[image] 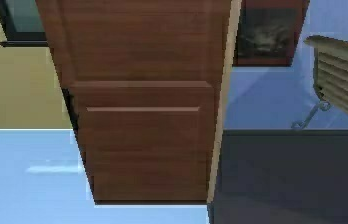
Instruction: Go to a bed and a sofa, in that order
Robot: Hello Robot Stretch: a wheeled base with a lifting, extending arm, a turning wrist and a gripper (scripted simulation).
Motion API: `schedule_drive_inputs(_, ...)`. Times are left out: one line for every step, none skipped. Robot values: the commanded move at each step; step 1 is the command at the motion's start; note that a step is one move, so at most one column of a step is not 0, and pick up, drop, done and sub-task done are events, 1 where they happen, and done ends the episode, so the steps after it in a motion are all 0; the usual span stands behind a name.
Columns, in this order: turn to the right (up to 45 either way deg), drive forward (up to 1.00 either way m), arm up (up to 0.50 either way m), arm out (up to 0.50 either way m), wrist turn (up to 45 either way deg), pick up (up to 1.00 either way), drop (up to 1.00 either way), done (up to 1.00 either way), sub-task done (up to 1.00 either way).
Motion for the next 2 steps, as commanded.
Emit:
schedule_drive_inputs(45.0,0.00,0.00,0.00,0.0,0.00,0.00,0.00,0.00)
schedule_drive_inputs(42.0,0.00,0.00,0.00,0.0,0.00,0.00,0.00,0.00)
